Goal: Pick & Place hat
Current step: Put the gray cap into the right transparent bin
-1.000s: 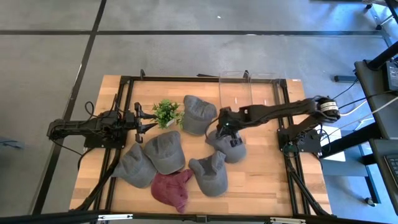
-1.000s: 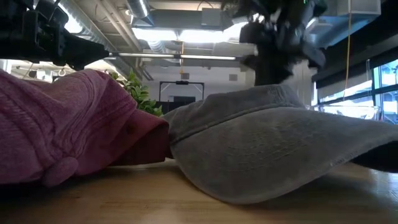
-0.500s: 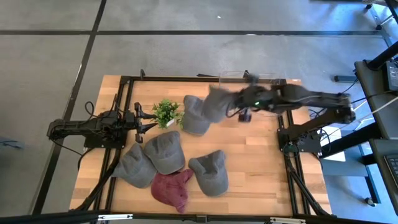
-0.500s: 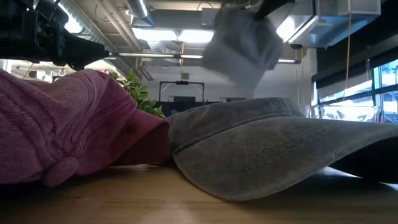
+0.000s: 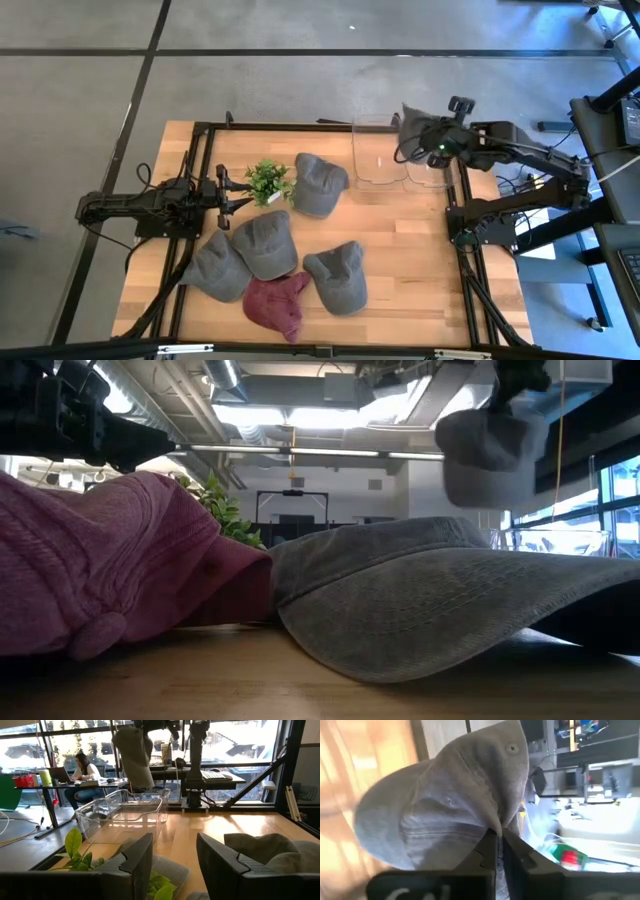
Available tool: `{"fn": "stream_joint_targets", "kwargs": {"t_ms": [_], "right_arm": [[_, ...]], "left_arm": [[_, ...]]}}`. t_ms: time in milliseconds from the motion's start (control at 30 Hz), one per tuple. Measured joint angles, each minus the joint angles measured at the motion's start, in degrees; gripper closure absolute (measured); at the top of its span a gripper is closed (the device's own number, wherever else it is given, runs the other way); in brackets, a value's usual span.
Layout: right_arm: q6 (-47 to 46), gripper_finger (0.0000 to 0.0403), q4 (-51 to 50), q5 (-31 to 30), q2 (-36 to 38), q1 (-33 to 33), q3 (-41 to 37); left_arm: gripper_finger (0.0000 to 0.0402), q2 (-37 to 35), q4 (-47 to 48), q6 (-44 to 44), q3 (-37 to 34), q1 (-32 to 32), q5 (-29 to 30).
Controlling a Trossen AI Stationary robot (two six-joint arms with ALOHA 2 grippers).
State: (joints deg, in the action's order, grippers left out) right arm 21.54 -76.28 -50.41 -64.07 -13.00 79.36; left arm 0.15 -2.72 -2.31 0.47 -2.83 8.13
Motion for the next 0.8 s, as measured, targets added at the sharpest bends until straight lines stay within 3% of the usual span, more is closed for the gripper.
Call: {"fn": "stream_joint_targets", "kwargs": {"t_ms": [233, 367, 533, 800], "right_arm": [[7.45, 0.0389, 3.77, -8.57, 0.22, -2.93, -14.59], [7.82, 0.0389, 9.05, -9.65, 0.22, -4.62, -23.17], [11.97, 0.0389, 22.06, -11.27, 0.22, -5.98, -32.11], [33.01, 0.0389, 47.94, -11.68, 0.22, -9.28, -40.29]], "left_arm": [[0.0253, 0.00, 0.00, 0.00, 0.01, 0.00, 2.44], [0.0253, 0.00, 0.00, 0.00, 0.01, 0.00, 2.77], [0.0253, 0.02, 0.00, 0.00, 0.01, 0.00, 2.92], [0.0253, 0.00, 0.00, 0.02, 0.00, 0.00, 2.92]]}}
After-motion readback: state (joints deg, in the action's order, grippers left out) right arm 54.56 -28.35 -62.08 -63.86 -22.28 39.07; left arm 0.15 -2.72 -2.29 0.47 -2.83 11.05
